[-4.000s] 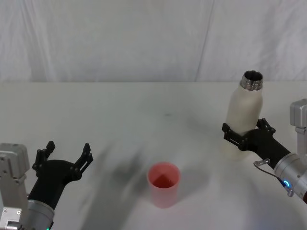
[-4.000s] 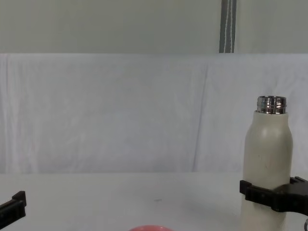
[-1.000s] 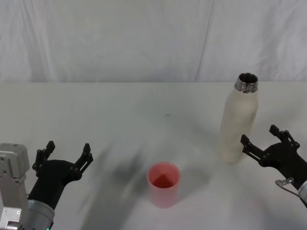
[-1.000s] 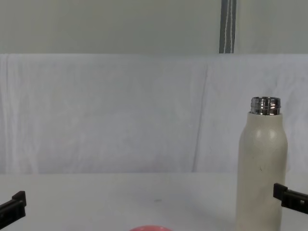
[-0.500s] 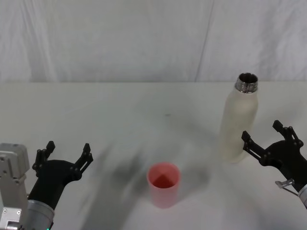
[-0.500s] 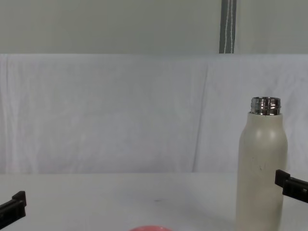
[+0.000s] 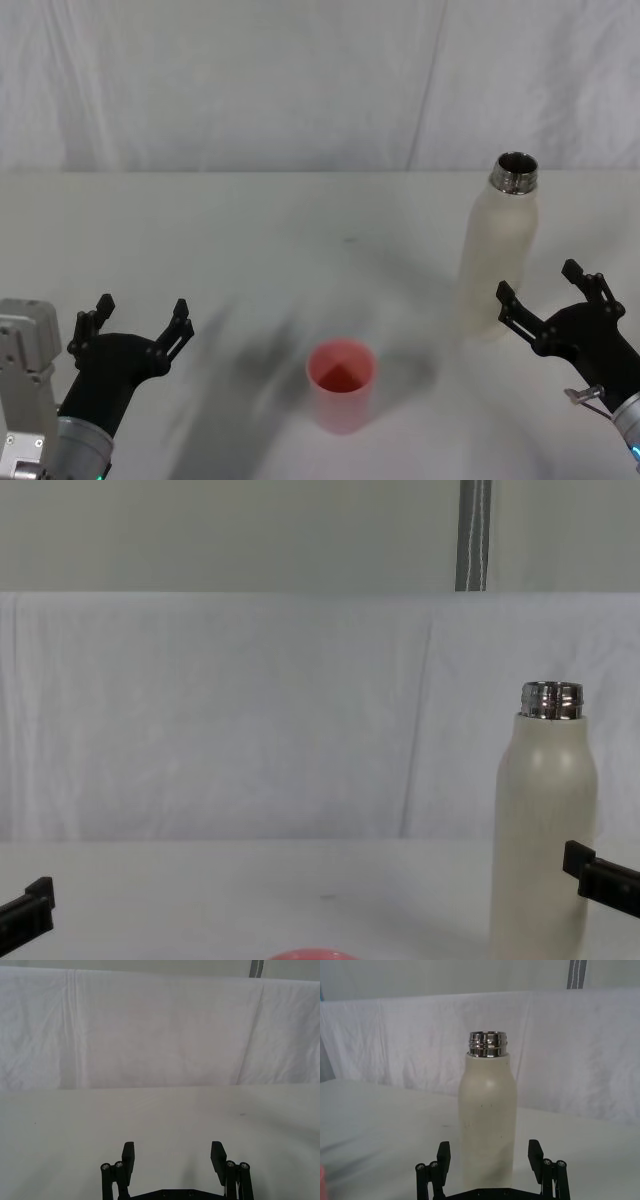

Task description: Grasp the thermos with one hand and pour water into the cup lid.

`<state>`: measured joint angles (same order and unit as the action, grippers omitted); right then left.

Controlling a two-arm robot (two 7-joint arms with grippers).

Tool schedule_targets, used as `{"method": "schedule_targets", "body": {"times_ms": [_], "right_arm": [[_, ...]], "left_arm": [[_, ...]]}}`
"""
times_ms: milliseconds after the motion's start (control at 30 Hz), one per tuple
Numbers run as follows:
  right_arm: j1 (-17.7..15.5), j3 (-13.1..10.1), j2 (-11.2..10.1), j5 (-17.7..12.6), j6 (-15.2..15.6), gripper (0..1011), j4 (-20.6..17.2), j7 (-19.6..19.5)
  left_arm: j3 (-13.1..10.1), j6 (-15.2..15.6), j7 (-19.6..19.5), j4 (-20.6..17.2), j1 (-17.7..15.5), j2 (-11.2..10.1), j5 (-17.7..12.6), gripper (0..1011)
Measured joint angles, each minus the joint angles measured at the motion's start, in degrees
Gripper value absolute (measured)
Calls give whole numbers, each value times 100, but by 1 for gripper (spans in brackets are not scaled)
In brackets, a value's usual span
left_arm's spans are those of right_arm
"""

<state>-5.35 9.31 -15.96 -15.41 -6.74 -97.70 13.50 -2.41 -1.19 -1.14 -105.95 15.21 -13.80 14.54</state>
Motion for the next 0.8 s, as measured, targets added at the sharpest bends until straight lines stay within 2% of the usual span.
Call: {"method": "schedule_targets", "body": {"times_ms": [333, 800], "right_arm": [[12, 13, 40, 26, -6, 1003, 86, 118], [82, 131, 14, -95, -30, 1003, 221, 347]], "left_arm": [[0, 0, 0, 0, 0, 0, 0, 1001], [0, 0, 0, 0, 0, 0, 0, 1001]]}}
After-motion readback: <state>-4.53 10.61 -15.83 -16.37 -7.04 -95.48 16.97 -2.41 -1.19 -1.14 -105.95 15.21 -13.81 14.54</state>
